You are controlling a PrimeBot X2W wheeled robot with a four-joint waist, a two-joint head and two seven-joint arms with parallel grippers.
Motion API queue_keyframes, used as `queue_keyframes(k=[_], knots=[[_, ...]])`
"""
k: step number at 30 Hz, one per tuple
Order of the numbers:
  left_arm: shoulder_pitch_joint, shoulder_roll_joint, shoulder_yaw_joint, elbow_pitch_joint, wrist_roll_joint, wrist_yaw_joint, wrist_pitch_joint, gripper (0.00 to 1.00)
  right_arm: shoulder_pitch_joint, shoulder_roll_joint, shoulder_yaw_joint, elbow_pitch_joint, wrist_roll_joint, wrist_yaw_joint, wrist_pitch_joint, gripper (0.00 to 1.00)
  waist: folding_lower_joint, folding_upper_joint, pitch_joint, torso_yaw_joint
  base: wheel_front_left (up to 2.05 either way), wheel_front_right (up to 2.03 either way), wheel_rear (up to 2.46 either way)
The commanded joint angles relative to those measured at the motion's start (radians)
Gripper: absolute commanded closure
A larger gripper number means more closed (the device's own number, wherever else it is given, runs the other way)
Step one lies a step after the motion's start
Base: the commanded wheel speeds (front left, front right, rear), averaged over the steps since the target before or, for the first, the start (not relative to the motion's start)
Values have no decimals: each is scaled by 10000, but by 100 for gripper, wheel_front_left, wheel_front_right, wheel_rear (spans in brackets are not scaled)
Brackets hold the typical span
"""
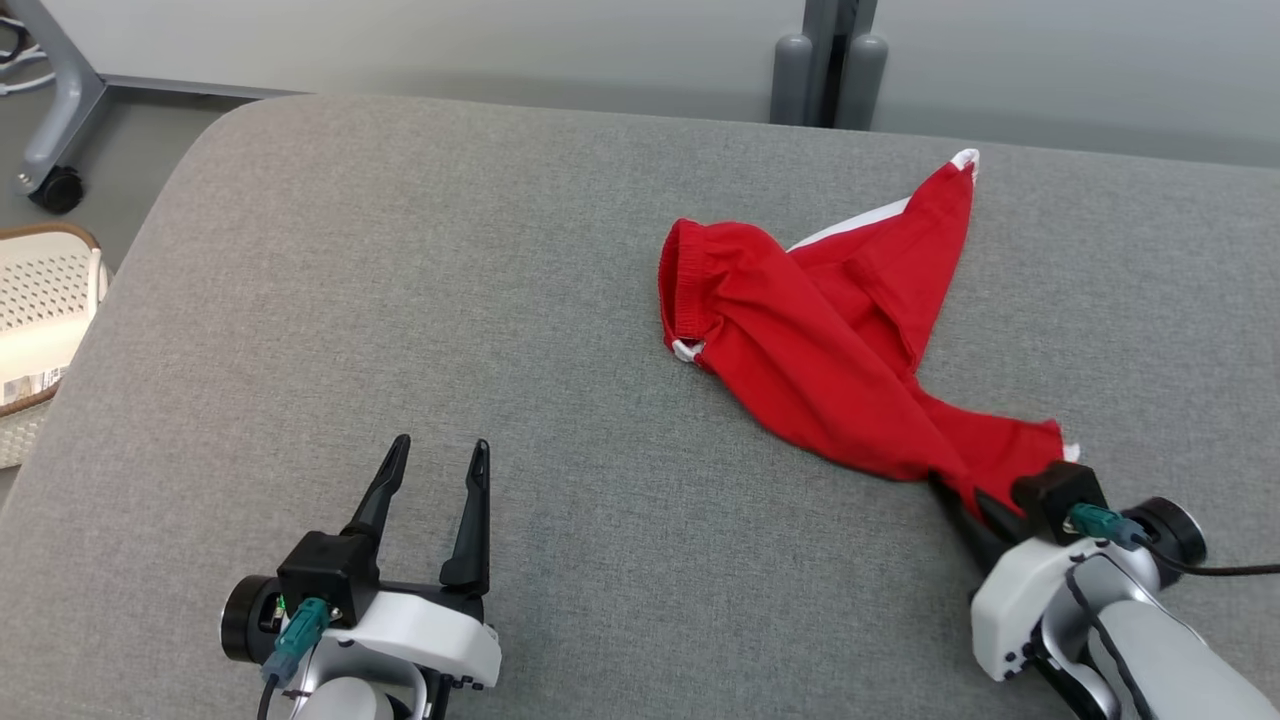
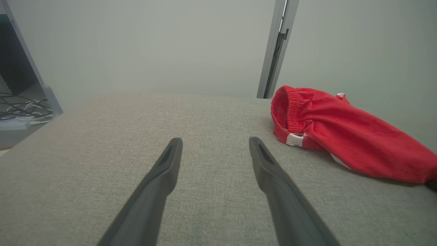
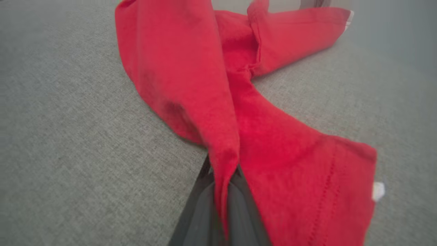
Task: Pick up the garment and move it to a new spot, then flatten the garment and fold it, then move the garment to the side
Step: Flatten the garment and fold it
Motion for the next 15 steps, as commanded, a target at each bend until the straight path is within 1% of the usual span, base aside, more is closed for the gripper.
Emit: queue_keyframes(k=[1,5,8,10,12,15], knots=[[-119,26,45,31,-34,-23,-10,0,-205,-46,222,-40,218,-1,-69,100,0,0,-20,6,0,0,0],[18,17,118,111,-79,-2,-10,0,-378,-46,1072,-661,907,-1,150,100,0,0,-198,-125,0,0,0],[84,14,120,168,-153,-34,-10,0,-395,-96,1676,-1715,1793,-1,595,100,0,0,-402,-291,0,0,0],[140,15,116,195,-210,-12,-10,0,-403,-199,1867,-2614,2498,-1,1010,100,0,0,-528,-416,0,0,0],[187,14,129,215,-240,20,-10,0,-365,-328,1828,-3582,3254,0,1476,100,0,0,-623,-539,0,0,0],[209,16,115,221,-282,53,-10,0,-120,-553,1219,-4687,4376,0,2241,100,0,0,-713,-660,0,0,0]])
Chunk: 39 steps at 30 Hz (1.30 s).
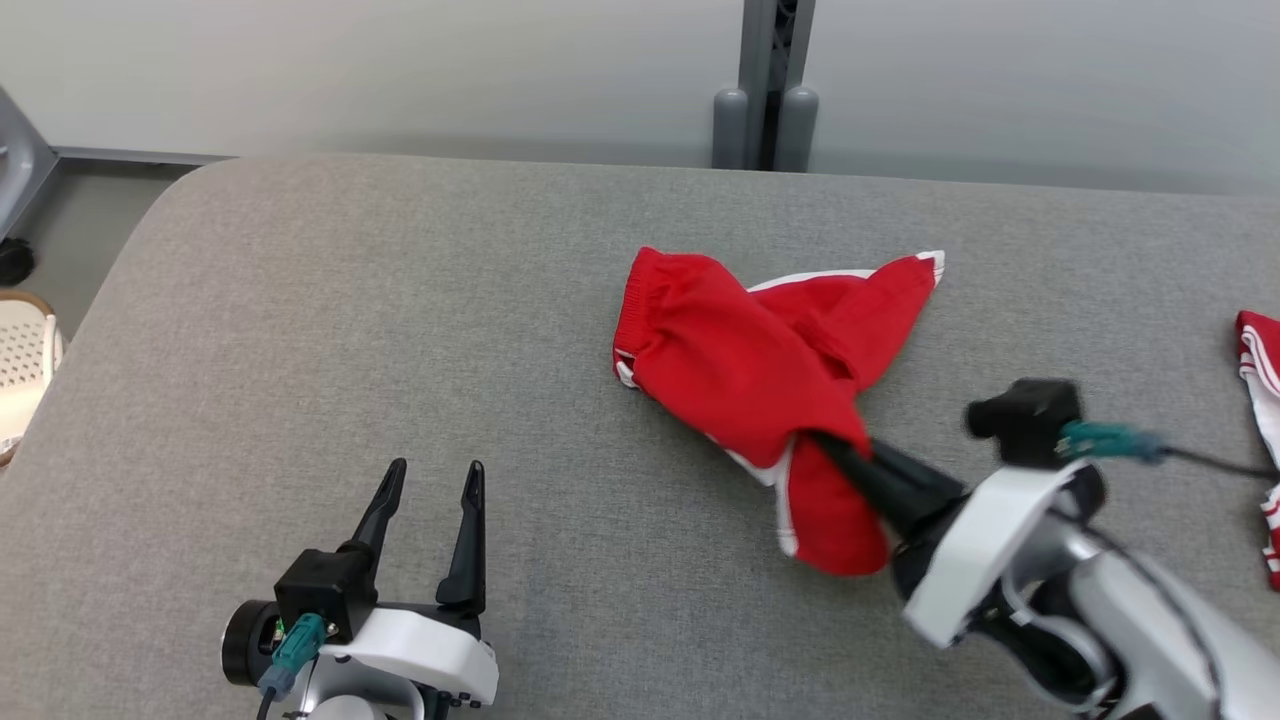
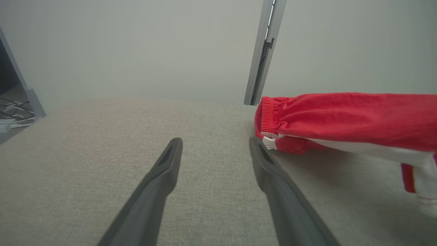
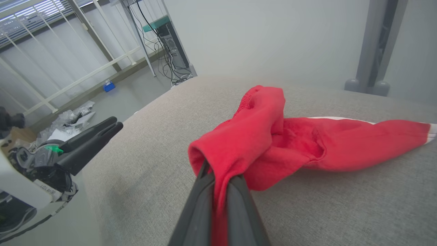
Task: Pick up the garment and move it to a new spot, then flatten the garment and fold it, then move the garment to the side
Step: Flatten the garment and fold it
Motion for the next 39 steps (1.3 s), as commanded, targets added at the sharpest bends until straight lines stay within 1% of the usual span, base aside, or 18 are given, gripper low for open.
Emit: queue_keyframes(k=[1,3,4,5,7,10,12,16,17,18,19,20,24,28,31,35,39], knots=[[39,39,-8,-35,-50,43,-10,0,279,-195,-565,-378,617,-1,456,100,0,0,-78,-110,0,0,0],[43,38,-36,-50,-63,51,-10,0,463,-310,-1314,-517,1225,0,1043,100,0,0,-50,-146,0,0,0],[31,38,-76,-41,-71,30,-10,0,470,-456,-1693,-469,1237,0,1274,100,0,0,-17,-145,0,0,0],[0,39,-101,-28,-77,3,-10,0,531,-461,-2067,-294,1371,-1,1490,100,0,0,38,-137,0,0,0],[-116,36,-152,10,-79,-52,-10,0,659,-250,-2809,167,1830,2,1933,100,0,0,169,-93,0,0,0],[-250,40,-265,89,-40,-69,-10,0,490,-250,-3713,1131,2110,0,2429,100,0,0,392,38,0,0,0],[-288,34,-344,135,-10,-61,-10,0,240,-202,-4071,1808,2040,2,2647,100,0,0,534,140,0,0,0],[-472,38,-467,148,37,-27,-10,0,-346,-129,-4576,3399,1817,0,2673,100,0,0,818,351,0,0,0],[-472,38,-467,148,37,-27,-10,0,-346,-129,-4576,3399,1817,0,2673,100,0,0,818,351,0,0,0],[-492,34,-500,143,44,-25,-10,0,-520,-113,-4639,3788,1758,0,2690,100,0,0,881,402,0,0,0],[-487,38,-550,139,54,-10,-10,0,-910,-110,-4741,4515,1524,0,2551,53,0,0,980,479,0,0,0],[-520,43,-566,129,51,-6,-10,0,-1100,-123,-4776,4911,1362,0,2459,0,0,0,1039,506,0,0,0],[-683,36,-633,69,46,65,-11,0,-1787,-86,-4525,5998,610,0,2023,0,0,0,1197,531,0,0,0],[-829,38,-695,73,57,121,-11,0,-2249,-28,-4148,6459,113,0,1500,0,0,0,1202,346,0,0,0],[-864,38,-680,57,75,119,-11,0,-2280,14,-3629,6385,-186,0,1158,0,0,0,1084,66,0,0,0],[-994,39,-543,27,135,115,-11,0,-2171,-65,-3034,5902,-433,0,647,0,0,0,866,-436,0,0,0],[-1068,36,-322,-32,198,82,-9,0,-1975,40,-2758,5386,-485,0,255,0,0,0,650,-1045,0,0,0]])
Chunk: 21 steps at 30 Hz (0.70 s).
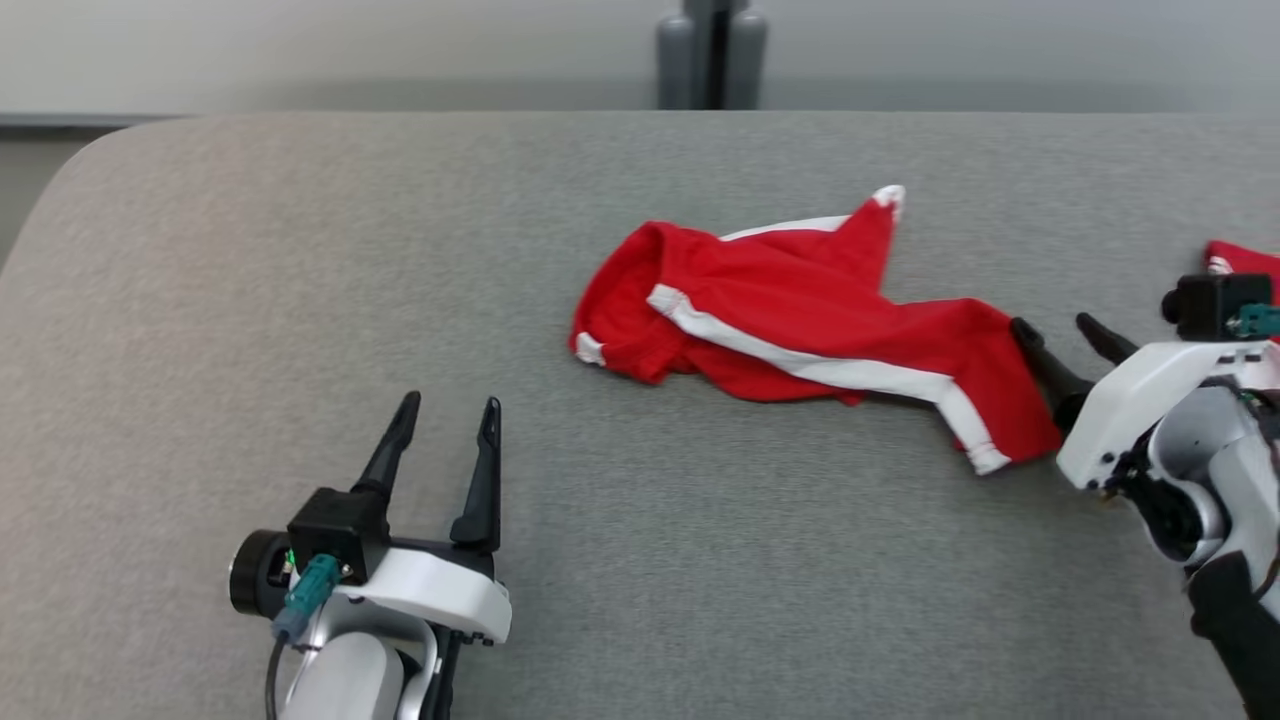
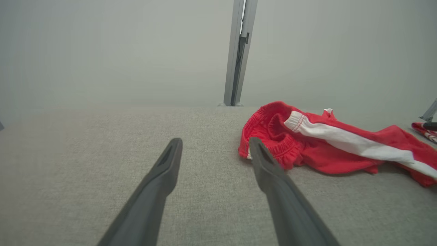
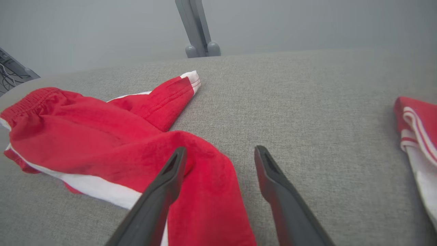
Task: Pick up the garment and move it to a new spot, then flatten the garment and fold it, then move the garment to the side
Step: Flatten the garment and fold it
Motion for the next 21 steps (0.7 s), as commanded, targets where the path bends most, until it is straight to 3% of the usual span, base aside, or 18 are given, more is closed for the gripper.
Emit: queue_keyframes(k=[1,7,14,21], knots=[[-160,38,82,-47,56,-26,-9,0,229,-21,145,-174,-130,2,-118,0,0,0,-223,-463,0,0,0],[-326,33,434,-117,23,-94,-4,0,772,-99,178,-1090,-1064,2,-1017,0,0,0,-395,-1287,0,0,0],[-231,40,817,-255,-103,-23,-6,0,2129,629,-455,-2282,-2322,2,-2473,0,0,0,-432,-2029,0,0,0],[-281,42,946,-333,36,-119,-4,0,2764,1119,-771,-2889,-3258,0,-2737,0,0,0,-296,-2395,0,0,0]])
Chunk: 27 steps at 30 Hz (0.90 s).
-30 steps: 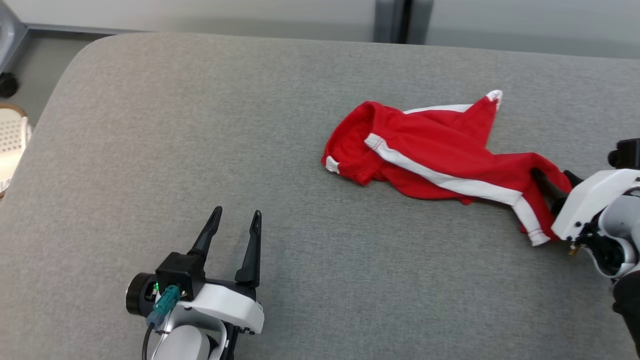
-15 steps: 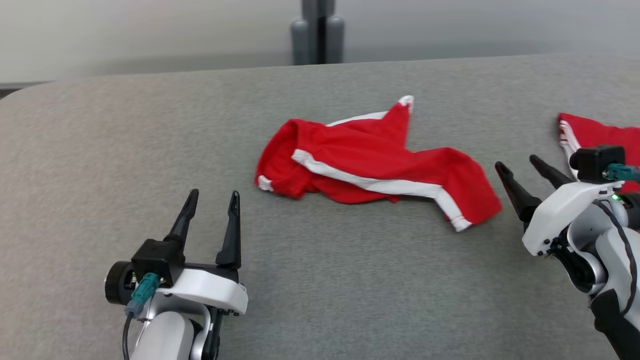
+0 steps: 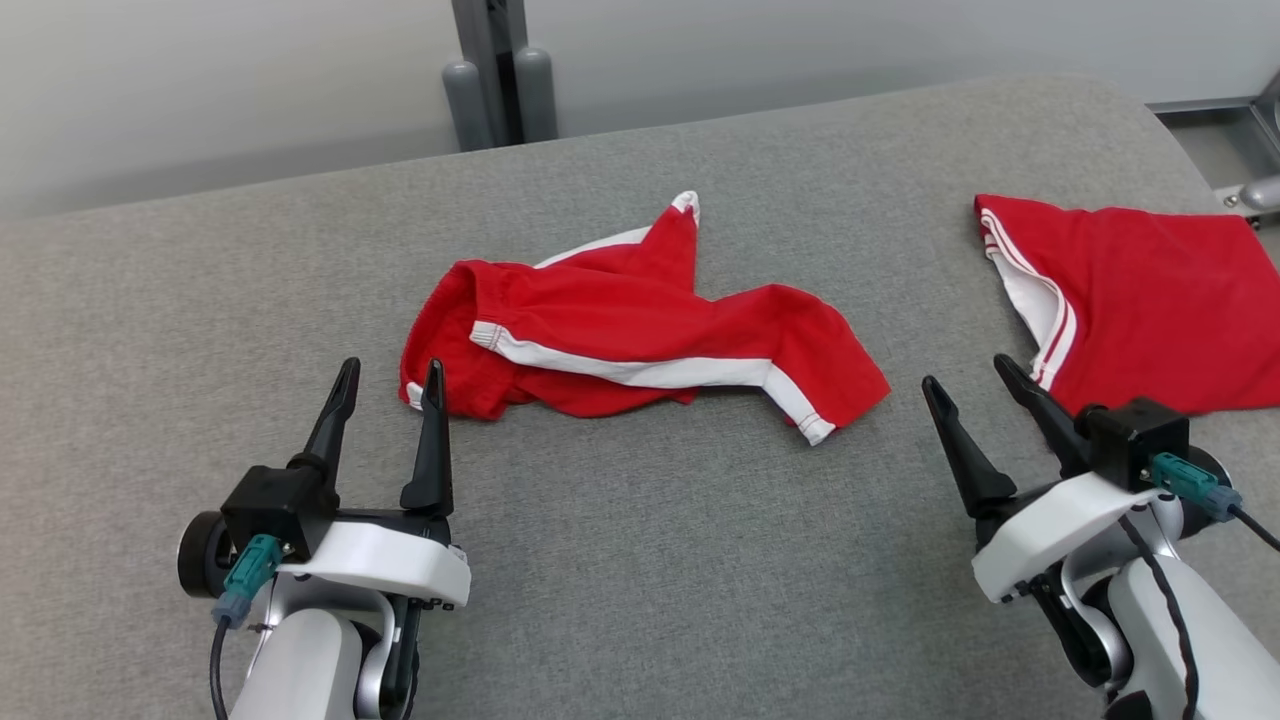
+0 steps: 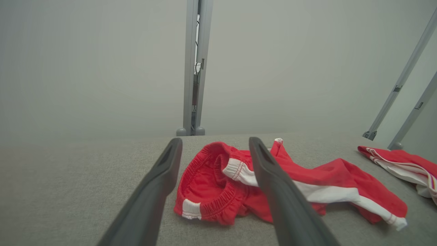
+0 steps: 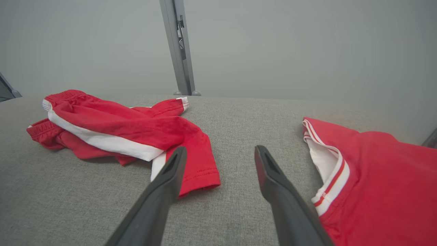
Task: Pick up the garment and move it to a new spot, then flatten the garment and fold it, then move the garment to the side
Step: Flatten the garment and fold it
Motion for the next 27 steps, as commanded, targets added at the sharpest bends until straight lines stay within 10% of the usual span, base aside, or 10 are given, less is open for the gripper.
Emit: queue_keyframes(k=[1,8,27], knots=[[-109,44,57,-33,81,-47,0,0,80,28,-66,-62,-53,-1,-42,0,0,0,59,-73,0,0,0],[-1215,372,-224,1472,248,-987,118,0,546,719,-592,-541,-587,0,123,0,0,0,504,-550,0,0,0],[-3219,1012,-935,3956,-25,-1590,1091,0,415,1074,-742,-219,-902,-1,-47,0,0,0,1016,-1011,0,0,0]])
